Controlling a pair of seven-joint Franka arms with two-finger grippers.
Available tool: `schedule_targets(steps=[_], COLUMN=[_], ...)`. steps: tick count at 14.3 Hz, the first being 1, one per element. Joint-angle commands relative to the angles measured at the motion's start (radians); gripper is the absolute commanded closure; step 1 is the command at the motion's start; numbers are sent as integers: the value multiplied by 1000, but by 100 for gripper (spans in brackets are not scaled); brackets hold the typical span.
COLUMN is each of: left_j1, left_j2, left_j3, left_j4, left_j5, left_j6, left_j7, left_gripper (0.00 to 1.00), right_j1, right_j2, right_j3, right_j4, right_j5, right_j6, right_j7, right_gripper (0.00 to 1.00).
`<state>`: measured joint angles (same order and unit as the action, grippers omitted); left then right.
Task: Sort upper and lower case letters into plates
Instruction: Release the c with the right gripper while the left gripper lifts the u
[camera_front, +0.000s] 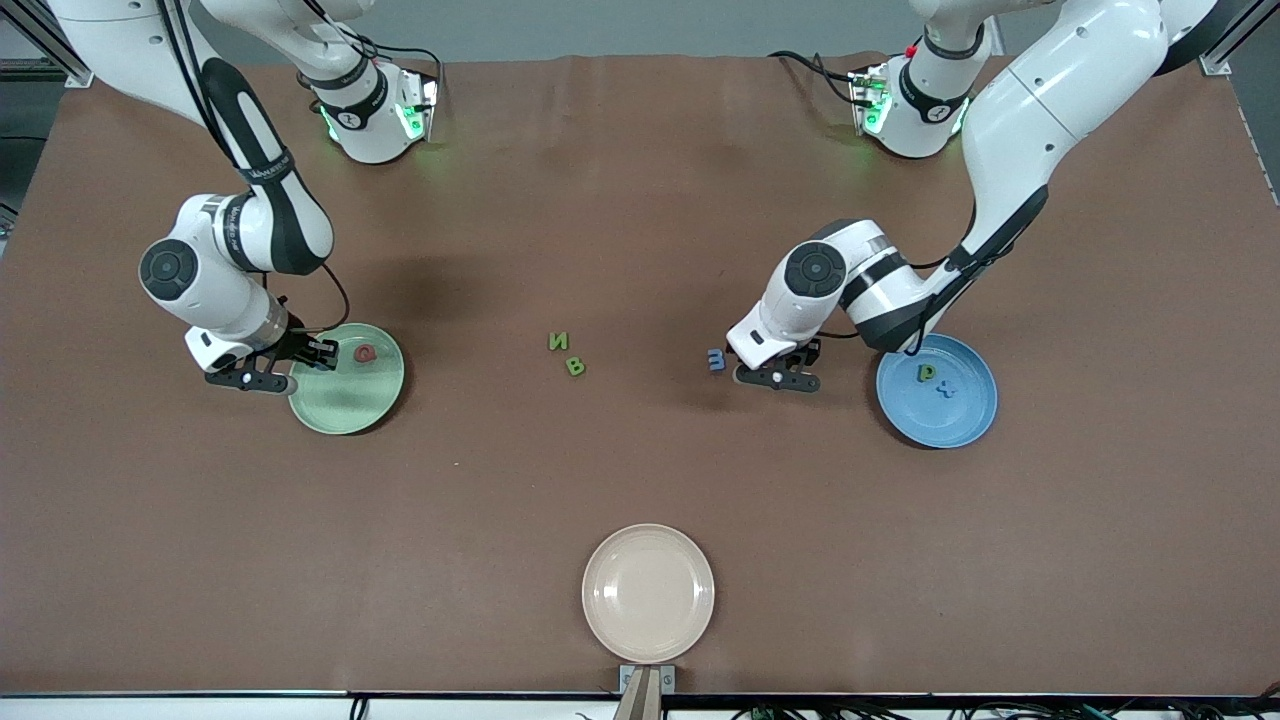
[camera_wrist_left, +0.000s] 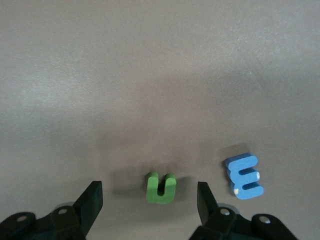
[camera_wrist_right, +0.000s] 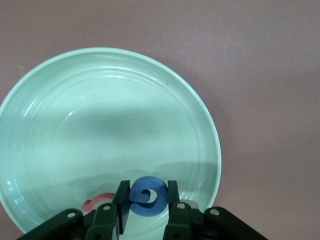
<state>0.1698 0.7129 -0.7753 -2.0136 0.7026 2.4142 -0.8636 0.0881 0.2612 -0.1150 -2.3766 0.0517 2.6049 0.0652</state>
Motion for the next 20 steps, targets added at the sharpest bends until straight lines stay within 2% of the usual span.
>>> schedule_targets(steps=[1,5,6,7,8,9,12,14,18,20], left_j1=[-21,-21,-21,-21,-21,-21,-21,-21,-18,-7], left_j2=[2,2,2,2,2,2,0,0,-9,-24], left_j3=[18,18,18,18,18,18,18,18,16,13], left_j4=[3,3,1,1,3,1,1,1,3,9], left_j5=[24,24,24,24,24,24,24,23,21,21], left_j6=[17,17,17,17,17,17,17,14,-15,-50], left_j7=[-22,-22,-22,-22,-22,-22,-22,-23,-25,-20], left_gripper=[26,40,44,49,51,54,65,73,95,98], right_j1=[-28,-36,-36,-36,-34,-34,-18,33,224,330], right_j2=[10,42,43,43,41,39,21,-5,-10,1], right_j3=[14,15,15,15,15,17,20,27,28,28], right_j4=[-15,-13,-13,-12,-7,-3,13,26,40,72], right_j5=[-15,-13,-12,-12,-10,-10,-1,2,2,4], right_j6=[37,66,66,61,57,54,20,-40,-36,-32], right_j7=[-5,-2,-1,-1,1,5,22,135,465,573], right_gripper=[99,96,84,42,6,0,0,0,0,0])
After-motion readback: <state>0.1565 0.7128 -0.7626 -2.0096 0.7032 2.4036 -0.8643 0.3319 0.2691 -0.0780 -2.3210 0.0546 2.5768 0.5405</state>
